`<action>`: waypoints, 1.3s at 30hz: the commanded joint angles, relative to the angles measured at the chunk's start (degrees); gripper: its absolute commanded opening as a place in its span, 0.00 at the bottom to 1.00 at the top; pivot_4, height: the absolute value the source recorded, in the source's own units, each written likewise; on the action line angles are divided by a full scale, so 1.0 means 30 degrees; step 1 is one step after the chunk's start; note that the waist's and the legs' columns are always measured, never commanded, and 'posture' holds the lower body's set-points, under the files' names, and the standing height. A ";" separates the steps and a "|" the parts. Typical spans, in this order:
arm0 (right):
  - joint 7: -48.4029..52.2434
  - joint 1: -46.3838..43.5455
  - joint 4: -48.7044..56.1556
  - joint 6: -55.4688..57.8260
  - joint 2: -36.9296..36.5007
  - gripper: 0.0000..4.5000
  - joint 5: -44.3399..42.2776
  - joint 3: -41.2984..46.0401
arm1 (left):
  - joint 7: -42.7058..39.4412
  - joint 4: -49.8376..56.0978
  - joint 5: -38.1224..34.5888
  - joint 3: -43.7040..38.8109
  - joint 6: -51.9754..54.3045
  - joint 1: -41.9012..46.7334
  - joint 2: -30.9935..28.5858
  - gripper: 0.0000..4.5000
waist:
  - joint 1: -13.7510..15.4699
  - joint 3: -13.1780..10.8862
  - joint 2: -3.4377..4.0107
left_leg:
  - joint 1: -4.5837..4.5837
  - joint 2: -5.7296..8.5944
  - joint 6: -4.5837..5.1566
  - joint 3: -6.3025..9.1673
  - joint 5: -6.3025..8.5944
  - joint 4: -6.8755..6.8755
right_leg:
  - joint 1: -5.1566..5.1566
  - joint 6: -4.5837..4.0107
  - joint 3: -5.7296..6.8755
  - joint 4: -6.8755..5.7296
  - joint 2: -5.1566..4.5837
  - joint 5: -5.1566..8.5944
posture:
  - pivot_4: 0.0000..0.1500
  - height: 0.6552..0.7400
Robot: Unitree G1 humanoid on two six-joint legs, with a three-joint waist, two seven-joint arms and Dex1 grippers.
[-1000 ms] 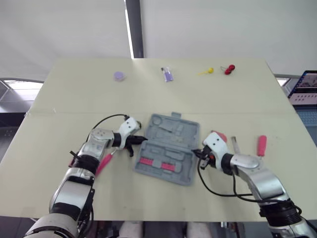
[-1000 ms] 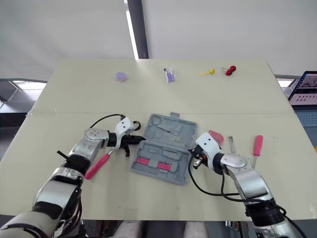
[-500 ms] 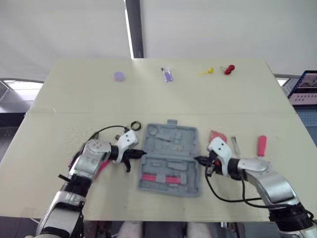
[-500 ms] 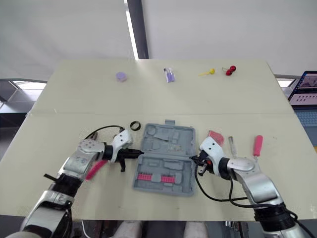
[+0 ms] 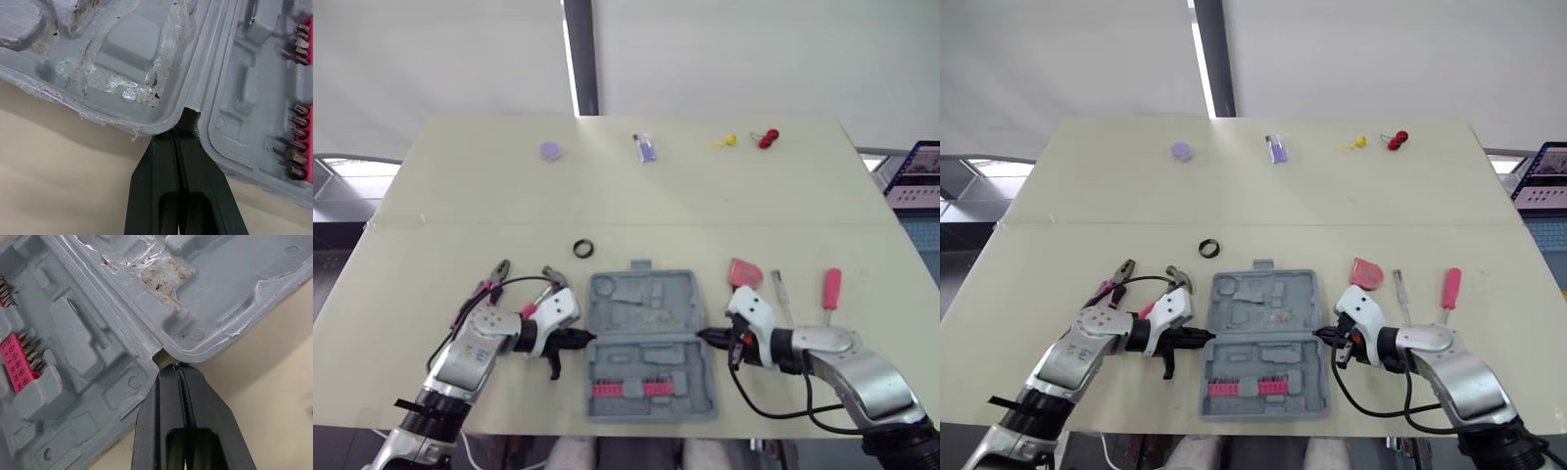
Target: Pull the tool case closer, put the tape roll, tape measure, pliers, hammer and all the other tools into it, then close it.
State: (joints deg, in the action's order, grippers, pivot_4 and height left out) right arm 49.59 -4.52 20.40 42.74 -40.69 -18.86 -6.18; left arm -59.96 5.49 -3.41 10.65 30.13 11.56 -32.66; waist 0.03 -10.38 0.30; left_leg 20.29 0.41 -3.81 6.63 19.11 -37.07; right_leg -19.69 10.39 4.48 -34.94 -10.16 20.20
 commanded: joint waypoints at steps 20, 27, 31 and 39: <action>0.1098 0.1635 0.1870 0.0197 -0.1393 0.01 -0.1385 -0.0445 | 0.0020 0.3227 -0.1162 0.1113 0.0458 -0.2462 -0.1086 0.01 | 0.0093 0.0000 0.0000 | -0.0003 0.0000 0.0012 -0.0008 0.0007 -0.0005 | 0.0011 -0.0002 -0.0005 0.0016 -0.0001 -0.0001 | 1.00 1.00; 0.1148 0.2011 0.2245 0.0367 -0.1582 0.01 -0.1522 -0.0484 | 0.0039 0.3132 -0.1275 0.1236 0.0232 -0.2645 -0.1334 0.01 | 0.0123 0.0000 0.0000 | -0.0004 -0.0001 0.0013 -0.0008 0.0008 -0.0003 | 0.0011 -0.0002 -0.0005 0.0018 -0.0001 -0.0001 | 1.00 1.00; 0.1206 0.2108 0.2396 0.0456 -0.1662 0.01 -0.1623 -0.0530 | 0.0066 0.3182 -0.1315 0.1337 0.0144 -0.2823 -0.1443 0.01 | 0.0208 0.0000 0.0000 | -0.0004 0.0000 0.0012 -0.0009 0.0008 -0.0003 | 0.0011 -0.0002 -0.0005 0.0019 -0.0001 -0.0001 | 1.00 1.00; 0.1326 0.2686 0.2620 0.0526 -0.1962 0.01 -0.1766 -0.0619 | 0.0092 0.3382 -0.1408 0.1385 0.0057 -0.3239 -0.1800 0.01 | 0.0381 0.0000 -0.0001 | -0.0005 -0.0001 0.0016 -0.0015 0.0011 -0.0005 | 0.0014 -0.0003 -0.0006 0.0026 -0.0001 -0.0001 | 1.00 1.00</action>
State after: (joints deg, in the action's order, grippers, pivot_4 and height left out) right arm 52.12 3.40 25.38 44.71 -46.47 -22.26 -7.79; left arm -59.44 13.79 -6.70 13.55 30.35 3.08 -37.37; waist 1.18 -10.38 0.30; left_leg 20.28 0.41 -3.76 6.58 19.14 -37.09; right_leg -19.65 10.38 4.46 -34.86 -10.16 20.20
